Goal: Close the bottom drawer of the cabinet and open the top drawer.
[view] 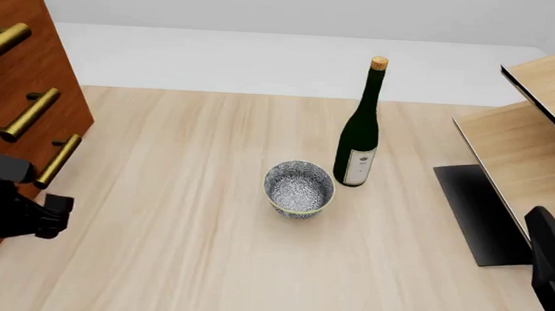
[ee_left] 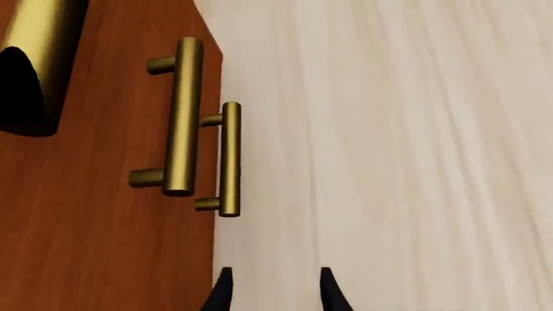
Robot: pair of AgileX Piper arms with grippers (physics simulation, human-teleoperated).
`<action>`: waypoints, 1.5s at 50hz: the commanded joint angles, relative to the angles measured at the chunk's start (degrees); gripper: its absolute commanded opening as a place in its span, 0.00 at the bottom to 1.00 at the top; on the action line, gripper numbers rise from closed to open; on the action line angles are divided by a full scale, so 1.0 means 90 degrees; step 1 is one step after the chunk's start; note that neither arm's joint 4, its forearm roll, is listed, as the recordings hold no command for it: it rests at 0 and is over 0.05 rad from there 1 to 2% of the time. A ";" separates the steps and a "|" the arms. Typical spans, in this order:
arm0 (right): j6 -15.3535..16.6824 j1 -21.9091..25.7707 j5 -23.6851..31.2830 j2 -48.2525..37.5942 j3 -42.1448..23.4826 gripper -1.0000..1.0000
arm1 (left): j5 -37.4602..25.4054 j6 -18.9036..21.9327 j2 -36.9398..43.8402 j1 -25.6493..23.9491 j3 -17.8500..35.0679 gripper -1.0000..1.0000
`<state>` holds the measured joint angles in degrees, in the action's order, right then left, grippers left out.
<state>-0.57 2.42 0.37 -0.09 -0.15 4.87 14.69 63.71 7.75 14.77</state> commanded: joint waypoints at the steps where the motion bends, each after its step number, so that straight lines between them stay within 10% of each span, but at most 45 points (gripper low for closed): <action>1: -0.0003 0.0035 0.0004 0.0001 0.0002 1.00 | -0.0344 -0.0358 -0.0122 -0.0679 0.0239 1.00; 23: -0.0006 0.0033 -0.0003 -0.0001 0.0002 1.00 | -0.0828 -0.0239 -0.0997 -0.2654 0.1069 1.00; 32: -0.0004 0.0035 -0.0002 -0.0003 0.0005 1.00 | -0.0174 0.1936 -0.1860 -0.2637 0.0566 1.00; 55: -0.0023 0.0013 -0.0012 -0.0001 0.0003 1.00 | 0.0317 0.4231 -0.2076 -0.2554 0.1052 1.00; 75: -0.0030 0.0024 -0.0009 0.0002 0.0000 1.00 | 0.2138 0.6475 -0.1815 -0.1947 0.0500 1.00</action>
<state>-0.79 2.62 0.28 -0.07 -0.13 17.59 64.40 45.84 -12.26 20.78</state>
